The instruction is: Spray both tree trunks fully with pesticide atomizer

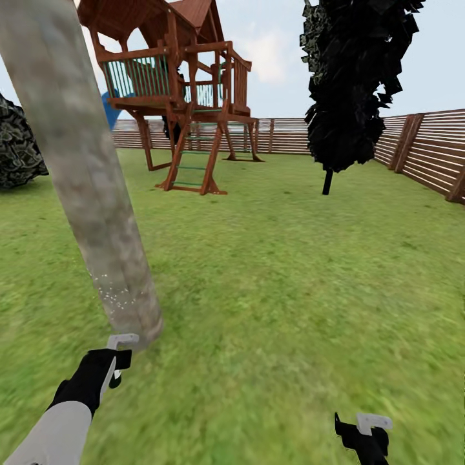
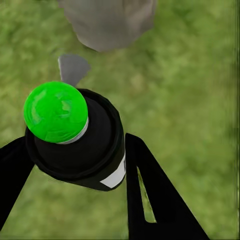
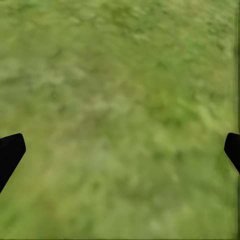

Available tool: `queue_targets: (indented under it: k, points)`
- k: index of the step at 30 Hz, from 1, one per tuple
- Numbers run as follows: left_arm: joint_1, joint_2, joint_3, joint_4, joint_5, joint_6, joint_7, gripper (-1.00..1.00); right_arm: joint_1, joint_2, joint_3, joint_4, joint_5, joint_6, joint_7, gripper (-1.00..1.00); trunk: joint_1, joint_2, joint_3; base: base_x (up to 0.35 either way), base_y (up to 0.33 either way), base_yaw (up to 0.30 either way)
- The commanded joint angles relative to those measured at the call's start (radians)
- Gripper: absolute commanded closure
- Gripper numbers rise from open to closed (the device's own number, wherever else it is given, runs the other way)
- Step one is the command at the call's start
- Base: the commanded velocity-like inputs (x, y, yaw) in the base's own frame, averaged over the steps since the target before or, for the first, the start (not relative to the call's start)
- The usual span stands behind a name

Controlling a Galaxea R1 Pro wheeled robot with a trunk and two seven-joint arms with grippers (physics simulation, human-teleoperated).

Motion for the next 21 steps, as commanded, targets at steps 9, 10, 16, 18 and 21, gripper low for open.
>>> queue_targets:
  k: [9,10,16,18,21]
  points:
    - [-0.001,0.005,0.004,-0.002,-0.007,0.004,-0.004,1.0,0.0,0.0,0.009,0.0,-0.005,-0.001,-0.004,-1.0,0.0,0.0,-0.001,0.178,-0.244,0.031]
    - [-0.001,0.005,0.004,-0.002,-0.007,0.004,-0.004,1.0,0.0,0.0,0.009,0.0,-0.005,-0.001,-0.004,-1.0,0.0,0.0,-0.001,0.179,-0.243,0.224]
    - [-0.001,-0.006,0.007,-0.003,-0.002,0.004,-0.004,1.0,0.0,0.0,0.009,0.0,-0.005,-0.001,-0.004,-1.0,0.0,0.0,-0.001,0.085,-0.108,0.27]
    - [-0.014,-0.016,0.003,-0.011,-0.001,0.007,-0.006,1.0,0.0,0.0,0.009,0.0,-0.005,-0.001,-0.004,-1.0,0.0,0.0,-0.001,0.003,-0.003,0.278]
    - [-0.113,-0.026,-0.006,-0.014,-0.003,0.023,-0.009,1.0,0.0,-0.001,0.009,0.0,-0.005,-0.001,-0.004,-1.0,0.0,0.0,-0.001,0.0,0.0,0.278]
